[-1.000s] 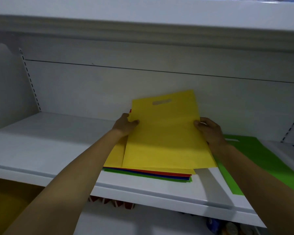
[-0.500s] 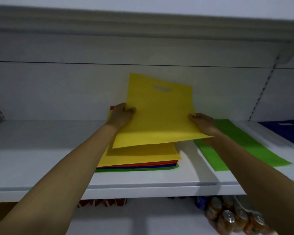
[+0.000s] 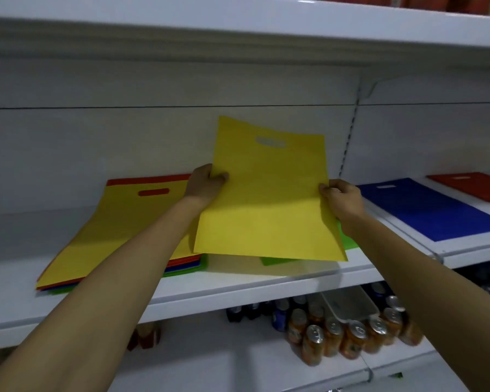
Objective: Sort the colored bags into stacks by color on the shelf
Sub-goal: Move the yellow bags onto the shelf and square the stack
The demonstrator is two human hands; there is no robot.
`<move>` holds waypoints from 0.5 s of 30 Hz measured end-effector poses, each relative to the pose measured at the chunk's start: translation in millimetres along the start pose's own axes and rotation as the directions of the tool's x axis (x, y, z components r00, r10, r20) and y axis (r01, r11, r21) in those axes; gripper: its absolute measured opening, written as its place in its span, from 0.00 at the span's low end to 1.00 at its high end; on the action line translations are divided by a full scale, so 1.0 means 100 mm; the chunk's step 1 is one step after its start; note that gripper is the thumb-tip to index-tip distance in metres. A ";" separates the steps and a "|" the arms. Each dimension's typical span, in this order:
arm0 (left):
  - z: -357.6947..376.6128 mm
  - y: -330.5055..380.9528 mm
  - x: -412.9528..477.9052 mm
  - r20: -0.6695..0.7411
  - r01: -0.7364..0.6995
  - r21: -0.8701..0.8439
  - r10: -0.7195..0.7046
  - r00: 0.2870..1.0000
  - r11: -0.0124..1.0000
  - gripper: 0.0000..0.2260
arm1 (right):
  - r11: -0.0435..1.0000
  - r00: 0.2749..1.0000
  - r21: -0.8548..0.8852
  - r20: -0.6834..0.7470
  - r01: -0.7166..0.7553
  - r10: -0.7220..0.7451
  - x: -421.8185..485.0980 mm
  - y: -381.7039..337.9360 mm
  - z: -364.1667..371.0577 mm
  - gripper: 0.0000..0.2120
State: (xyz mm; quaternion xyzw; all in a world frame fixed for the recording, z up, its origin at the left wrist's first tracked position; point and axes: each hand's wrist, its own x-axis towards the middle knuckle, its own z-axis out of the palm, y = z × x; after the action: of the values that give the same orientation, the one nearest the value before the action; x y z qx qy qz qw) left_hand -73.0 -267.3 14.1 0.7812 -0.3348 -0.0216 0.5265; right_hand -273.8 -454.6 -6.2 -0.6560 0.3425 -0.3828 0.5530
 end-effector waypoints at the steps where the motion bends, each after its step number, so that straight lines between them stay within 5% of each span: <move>1: 0.13 0.09 0.00 0.001 -0.010 0.003 0.010 1.000 1.000 0.10 | 1.000 1.000 -0.017 -0.026 0.014 -0.015 0.01 0.00 -0.15 0.06; 15: 2.09 1.17 -0.23 0.152 -0.059 -0.019 0.061 0.986 0.998 0.15 | 1.000 0.971 -0.014 -0.239 0.022 -0.025 0.22 0.27 -2.29 0.06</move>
State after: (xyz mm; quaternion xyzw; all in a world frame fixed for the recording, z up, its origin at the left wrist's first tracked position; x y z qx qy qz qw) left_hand -230.0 -449.3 11.5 0.7630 -0.3974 -0.0679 0.5052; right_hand -465.8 -583.6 -8.4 -0.6122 0.4010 -0.4636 0.4994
